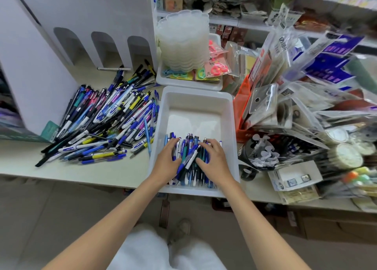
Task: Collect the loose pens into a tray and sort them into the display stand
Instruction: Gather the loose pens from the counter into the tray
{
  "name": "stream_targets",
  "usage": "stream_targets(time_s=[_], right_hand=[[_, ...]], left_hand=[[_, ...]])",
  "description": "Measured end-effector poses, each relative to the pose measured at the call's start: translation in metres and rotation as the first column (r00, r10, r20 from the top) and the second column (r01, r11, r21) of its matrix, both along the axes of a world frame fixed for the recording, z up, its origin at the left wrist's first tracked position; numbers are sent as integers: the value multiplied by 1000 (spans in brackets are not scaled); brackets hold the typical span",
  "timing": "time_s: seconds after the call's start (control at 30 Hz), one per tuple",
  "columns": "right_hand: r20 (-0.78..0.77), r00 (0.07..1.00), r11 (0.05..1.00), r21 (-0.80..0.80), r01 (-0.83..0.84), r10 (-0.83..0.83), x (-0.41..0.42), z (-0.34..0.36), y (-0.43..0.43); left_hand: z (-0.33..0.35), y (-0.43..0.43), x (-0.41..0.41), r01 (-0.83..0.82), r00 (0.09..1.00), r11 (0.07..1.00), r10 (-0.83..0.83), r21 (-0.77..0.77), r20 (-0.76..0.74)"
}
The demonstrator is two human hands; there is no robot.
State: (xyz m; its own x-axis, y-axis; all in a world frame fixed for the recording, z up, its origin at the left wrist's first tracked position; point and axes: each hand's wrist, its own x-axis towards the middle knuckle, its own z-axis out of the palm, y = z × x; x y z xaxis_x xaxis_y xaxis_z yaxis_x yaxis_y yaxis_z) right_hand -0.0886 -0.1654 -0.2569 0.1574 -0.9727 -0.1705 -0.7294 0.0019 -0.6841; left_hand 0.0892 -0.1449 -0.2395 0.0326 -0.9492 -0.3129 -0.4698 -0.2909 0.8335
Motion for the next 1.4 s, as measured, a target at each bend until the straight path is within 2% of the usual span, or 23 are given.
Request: stream_targets(time_s=[0.13,0.27,0.37,0.43,0.5,0.57,0.7,0.8,0.9,1.0,1.07,1.23,1.4], right_hand=[[53,998,999,-36,-20,22,22,4,-8],[127,990,998,-13,66,-64,20,12,-8],[93,995,1000,13,24,-25,17,11,-4],[29,999,996,-78,45,-43,17,10,0],[-97,994,986,-162,42,-59,15,13,3],[-167,986,992,-124,1,-22,17,20,7],[-118,993,999,-39,-21,17,26,30,10],[-170,985,1000,3,10,-9,29,31,9],[-95,995,997,66,45,-38,29,30,10],[2,999,995,92,39,-40,27,31,12],[22,999,993,114,24,-27,26,31,14],[4,998,997,38,61,-61,37,36,10],[43,998,997,-68,43,-40,90,52,-27]], left_hand=[[3,-1,0,-20,998,1000,20,-12,-55],[2,-2,0,-12,999,1000,11,-16,-51],[2,-3,-1,-3,999,1000,3,-17,-35],[2,-4,0,-27,998,999,26,-21,-56],[4,-2,0,-30,998,999,29,-21,-61],[3,1,1,-11,999,1000,10,-23,-38],[6,6,5,-15,1000,1000,15,2,-11],[10,8,9,3,1000,1000,-3,-11,17],[17,14,10,32,997,994,-24,-106,75],[20,17,16,-8,982,949,67,-316,177],[17,16,23,-61,965,916,156,-395,212],[17,4,43,-248,966,927,259,-280,2],[25,-32,79,-290,957,923,282,-254,-69]])
